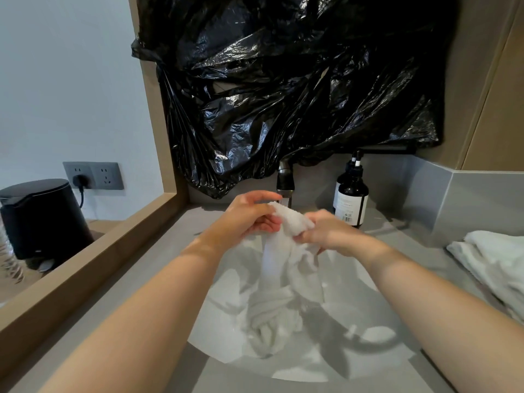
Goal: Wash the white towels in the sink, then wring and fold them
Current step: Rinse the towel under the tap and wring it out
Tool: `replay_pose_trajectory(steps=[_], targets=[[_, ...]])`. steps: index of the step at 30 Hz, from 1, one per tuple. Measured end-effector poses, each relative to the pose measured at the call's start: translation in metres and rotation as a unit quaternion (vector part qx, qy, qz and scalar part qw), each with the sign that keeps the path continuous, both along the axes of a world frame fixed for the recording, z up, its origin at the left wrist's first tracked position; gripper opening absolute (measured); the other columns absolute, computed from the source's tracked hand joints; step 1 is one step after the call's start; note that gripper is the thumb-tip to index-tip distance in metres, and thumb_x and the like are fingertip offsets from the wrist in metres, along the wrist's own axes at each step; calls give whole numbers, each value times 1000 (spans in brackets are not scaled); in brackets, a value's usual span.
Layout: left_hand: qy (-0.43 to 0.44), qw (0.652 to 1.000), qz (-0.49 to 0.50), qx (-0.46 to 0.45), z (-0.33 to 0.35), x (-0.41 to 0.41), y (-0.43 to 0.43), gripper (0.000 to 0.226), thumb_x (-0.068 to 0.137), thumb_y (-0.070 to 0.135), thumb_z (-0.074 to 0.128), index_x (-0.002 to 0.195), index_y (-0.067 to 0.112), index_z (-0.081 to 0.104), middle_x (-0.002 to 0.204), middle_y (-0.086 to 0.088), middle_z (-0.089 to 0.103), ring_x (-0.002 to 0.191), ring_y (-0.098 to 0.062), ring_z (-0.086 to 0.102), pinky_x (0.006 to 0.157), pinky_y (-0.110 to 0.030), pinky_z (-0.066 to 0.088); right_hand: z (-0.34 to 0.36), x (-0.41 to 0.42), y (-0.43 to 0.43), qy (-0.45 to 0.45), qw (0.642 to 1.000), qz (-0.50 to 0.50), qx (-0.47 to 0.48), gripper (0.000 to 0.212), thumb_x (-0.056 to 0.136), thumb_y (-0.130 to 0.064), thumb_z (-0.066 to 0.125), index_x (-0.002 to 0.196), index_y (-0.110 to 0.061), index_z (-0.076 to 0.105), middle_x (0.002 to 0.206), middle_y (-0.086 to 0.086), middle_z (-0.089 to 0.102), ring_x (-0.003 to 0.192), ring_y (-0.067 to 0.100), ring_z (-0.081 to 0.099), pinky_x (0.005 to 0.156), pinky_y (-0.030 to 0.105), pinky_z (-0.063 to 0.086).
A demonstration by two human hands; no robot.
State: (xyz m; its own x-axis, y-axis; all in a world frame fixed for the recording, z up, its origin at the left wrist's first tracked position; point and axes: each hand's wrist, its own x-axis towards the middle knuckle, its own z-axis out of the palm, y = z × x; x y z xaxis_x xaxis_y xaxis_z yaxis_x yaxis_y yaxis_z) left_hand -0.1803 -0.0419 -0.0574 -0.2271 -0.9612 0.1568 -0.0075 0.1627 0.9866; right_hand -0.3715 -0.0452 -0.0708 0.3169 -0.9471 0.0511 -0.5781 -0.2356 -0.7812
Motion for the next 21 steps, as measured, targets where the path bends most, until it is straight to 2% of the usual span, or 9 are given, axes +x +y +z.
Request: replay_pose_trajectory(steps=[3, 5, 6, 8, 10, 13, 16, 18, 21], targets=[[-40, 999, 5, -34, -23, 18, -13, 36, 89, 24, 70, 123, 18, 57, 96, -5, 73, 86, -16, 71, 78, -30, 55, 13, -3, 2, -122, 992, -6, 32, 22, 85, 1, 58, 104, -9, 65, 77, 5, 59, 68, 17, 58, 55, 26, 49], [-128, 988, -71, -48, -40, 23, -14, 63, 78, 40, 79, 131, 34, 46, 126, 5, 62, 115, -7, 61, 96, -29, 50, 18, -4, 3, -220, 974, -1, 60, 26, 87, 4, 55, 104, -14, 64, 77, 5, 61, 68, 17, 60, 56, 26, 49], [-170, 976, -130, -33, -43, 18, -7, 68, 77, 39, 80, 132, 39, 40, 131, 13, 56, 119, 2, 56, 97, -22, 48, 21, -4, 4, -271, 959, 2, 78, 27, 88, 5, 53, 103, -16, 64, 78, 5, 62, 69, 18, 61, 58, 28, 50], [-211, 955, -210, 9, -51, 4, 3, 80, 70, 45, 84, 134, 39, 36, 130, 19, 53, 117, 9, 54, 95, -15, 46, 24, -2, 2, -346, 933, 16, 102, 29, 88, 6, 50, 103, -15, 64, 81, 7, 62, 72, 21, 61, 62, 31, 51], [-196, 957, -208, 43, -56, -4, 5, 87, 66, 39, 85, 138, 28, 38, 126, 12, 58, 114, 0, 59, 95, -20, 49, 22, -2, -1, -392, 912, 26, 116, 36, 87, 9, 45, 106, -14, 65, 85, 10, 62, 76, 23, 60, 66, 33, 50], [-230, 962, -140, 47, -58, -4, -1, 50, 75, 21, 82, 121, 25, 62, 113, 1, 70, 103, -14, 68, 95, -35, 54, 12, -14, -10, -442, 886, -9, 137, 40, 85, 9, 40, 112, -8, 63, 92, 14, 60, 83, 26, 59, 70, 36, 49], [-218, 972, -43, 75, -62, 3, -7, 31, 73, 26, 84, 101, 25, 72, 101, 1, 75, 91, -17, 71, 88, -37, 57, -5, -34, -18, -388, 901, -90, 171, 29, 89, 4, 43, 111, -1, 60, 99, 18, 62, 81, 27, 63, 70, 37, 53], [-201, 977, -11, 73, -65, 5, -11, 26, 72, 20, 83, 96, 17, 73, 95, -5, 75, 82, -18, 72, 83, -37, 59, -18, -42, -19, -293, 926, -110, 211, 21, 94, -3, 45, 109, -1, 59, 99, 18, 66, 81, 27, 66, 72, 40, 56], [-179, 982, 13, 55, -61, 3, -9, 12, 78, 3, 75, 86, 5, 66, 66, 1, 71, 60, -13, 67, 58, -23, 56, -23, -41, -19, 16, 978, -96, 182, 21, 94, -20, 53, 104, -4, 62, 97, 12, 67, 82, 24, 66, 77, 34, 53]])
